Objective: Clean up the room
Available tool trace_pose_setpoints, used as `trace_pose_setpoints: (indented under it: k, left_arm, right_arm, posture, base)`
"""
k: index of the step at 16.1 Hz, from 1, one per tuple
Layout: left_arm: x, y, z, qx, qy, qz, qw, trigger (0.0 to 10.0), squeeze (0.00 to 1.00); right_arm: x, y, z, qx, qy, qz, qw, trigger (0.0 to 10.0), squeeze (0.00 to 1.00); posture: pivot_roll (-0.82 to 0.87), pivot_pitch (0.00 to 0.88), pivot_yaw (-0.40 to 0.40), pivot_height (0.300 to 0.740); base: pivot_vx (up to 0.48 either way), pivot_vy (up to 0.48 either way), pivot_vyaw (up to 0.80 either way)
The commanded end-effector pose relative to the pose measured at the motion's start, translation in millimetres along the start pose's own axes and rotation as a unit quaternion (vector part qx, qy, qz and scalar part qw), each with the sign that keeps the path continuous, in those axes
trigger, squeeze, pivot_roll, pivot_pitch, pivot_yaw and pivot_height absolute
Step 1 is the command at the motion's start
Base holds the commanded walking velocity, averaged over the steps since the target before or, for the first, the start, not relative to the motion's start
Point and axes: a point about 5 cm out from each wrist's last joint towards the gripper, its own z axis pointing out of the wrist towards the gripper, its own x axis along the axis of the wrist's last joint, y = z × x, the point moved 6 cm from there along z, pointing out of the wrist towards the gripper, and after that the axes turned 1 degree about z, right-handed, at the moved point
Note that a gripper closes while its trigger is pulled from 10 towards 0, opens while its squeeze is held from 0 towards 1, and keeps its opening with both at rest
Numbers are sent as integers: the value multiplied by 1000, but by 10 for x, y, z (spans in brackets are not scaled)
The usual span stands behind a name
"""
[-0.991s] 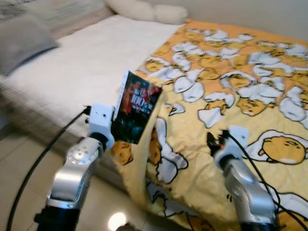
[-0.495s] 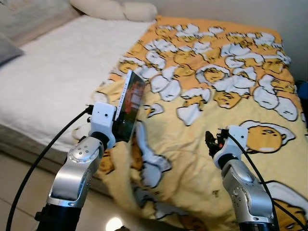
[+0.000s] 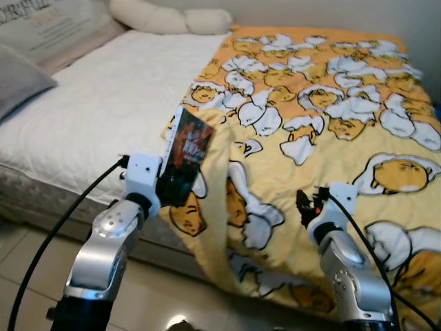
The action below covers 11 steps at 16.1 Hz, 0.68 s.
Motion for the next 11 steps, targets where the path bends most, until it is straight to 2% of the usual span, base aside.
trace_pose_setpoints:
  k: [1, 10, 11]
  left_arm:
    - [112, -124, -13, 17, 19, 9, 1000, 10000, 0]
    - [99, -191, -22, 28, 17, 14, 999, 10000, 0]
    - [97, -195, -25, 29, 16, 14, 999, 10000, 0]
  right_arm:
    - [36, -99, 21, 12, 4, 1, 1000, 10000, 0]
    - [49, -134, 57, 17, 2, -1, 1000, 10000, 0]
    - [54, -134, 57, 18, 4, -4, 1000, 10000, 0]
  posture:
    - [-19, 0, 43, 740]
    - [-6, 0, 28, 740]
    - [-5, 0, 28, 740]
  base:
    - [0, 480, -800]
    - [0, 480, -800]
    - [0, 480, 0]
